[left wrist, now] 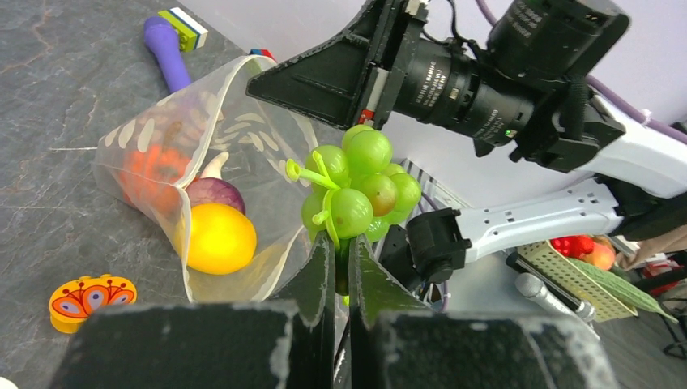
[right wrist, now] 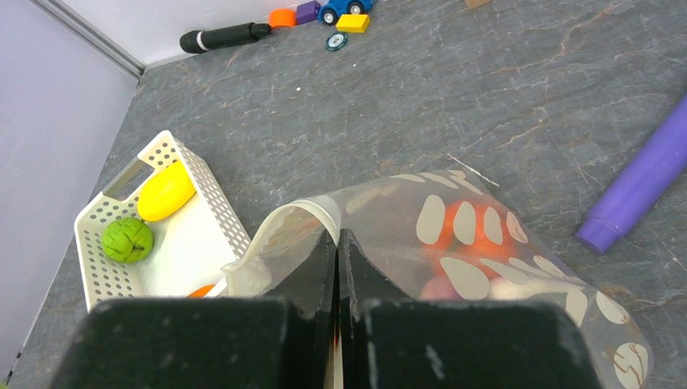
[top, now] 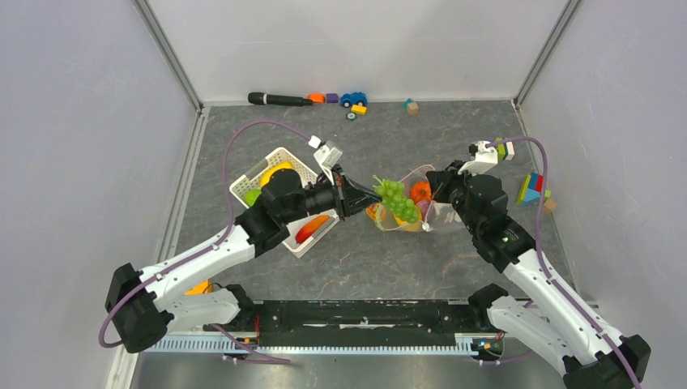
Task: Place the food in the zip-top bag and seal the zipper
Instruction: Place the fake fruit in the zipper food storage bag.
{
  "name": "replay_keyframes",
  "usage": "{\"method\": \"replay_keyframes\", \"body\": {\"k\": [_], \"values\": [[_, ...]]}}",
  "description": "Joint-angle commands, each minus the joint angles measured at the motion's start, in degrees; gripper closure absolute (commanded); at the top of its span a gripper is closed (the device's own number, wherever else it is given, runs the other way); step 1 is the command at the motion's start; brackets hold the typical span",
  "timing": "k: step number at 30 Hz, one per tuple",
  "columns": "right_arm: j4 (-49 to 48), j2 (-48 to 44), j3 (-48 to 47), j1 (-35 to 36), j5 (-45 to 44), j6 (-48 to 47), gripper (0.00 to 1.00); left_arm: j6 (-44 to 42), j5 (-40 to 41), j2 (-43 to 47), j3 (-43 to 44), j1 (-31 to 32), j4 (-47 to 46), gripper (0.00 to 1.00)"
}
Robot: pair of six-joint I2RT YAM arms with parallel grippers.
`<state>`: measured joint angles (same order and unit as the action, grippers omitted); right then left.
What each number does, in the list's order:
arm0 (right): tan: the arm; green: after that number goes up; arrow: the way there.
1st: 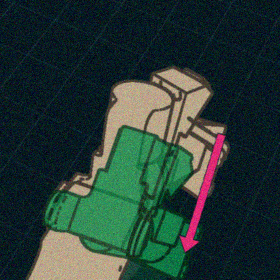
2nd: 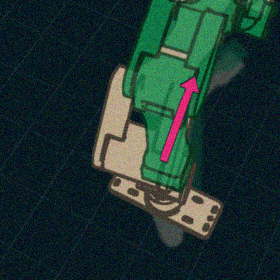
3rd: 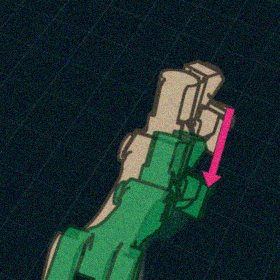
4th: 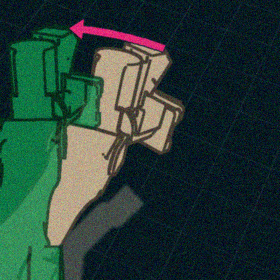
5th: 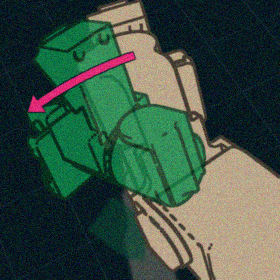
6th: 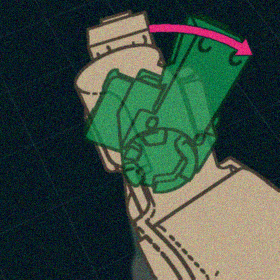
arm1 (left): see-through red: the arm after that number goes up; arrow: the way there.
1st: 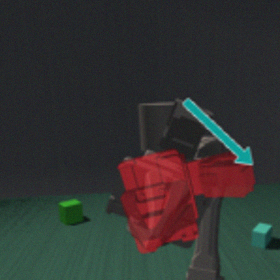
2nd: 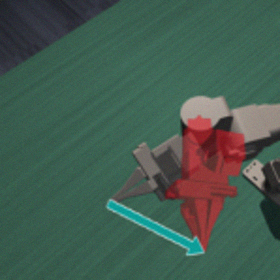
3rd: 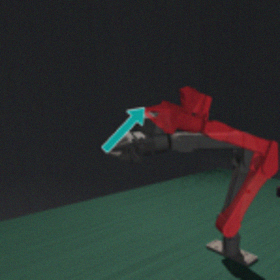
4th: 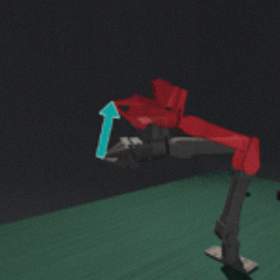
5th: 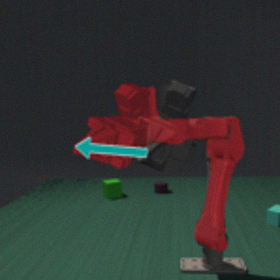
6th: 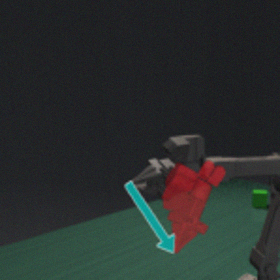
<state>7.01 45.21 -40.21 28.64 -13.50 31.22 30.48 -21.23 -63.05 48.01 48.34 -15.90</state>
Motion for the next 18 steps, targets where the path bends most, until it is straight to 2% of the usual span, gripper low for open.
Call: {"method": "replay_keyframes", "body": {"k": [1,8,18], "values": [[-2.14,-1.02,-1.04,0.11,1.91,0.23,1.0,-5.23,8.42,-1.76,3.7,1.99,-0.93,0.98],[-2.64,-1.51,-0.85,0.1,3.55,0.65,1.0,-7.53,15.28,-5.85,5.92,4.17,0.82,0.98],[-4.55,-2.42,0.69,0.07,4.94,3.23,1.0,-8.66,16.93,-12.18,9.39,6.95,1.36,0.98]]}}
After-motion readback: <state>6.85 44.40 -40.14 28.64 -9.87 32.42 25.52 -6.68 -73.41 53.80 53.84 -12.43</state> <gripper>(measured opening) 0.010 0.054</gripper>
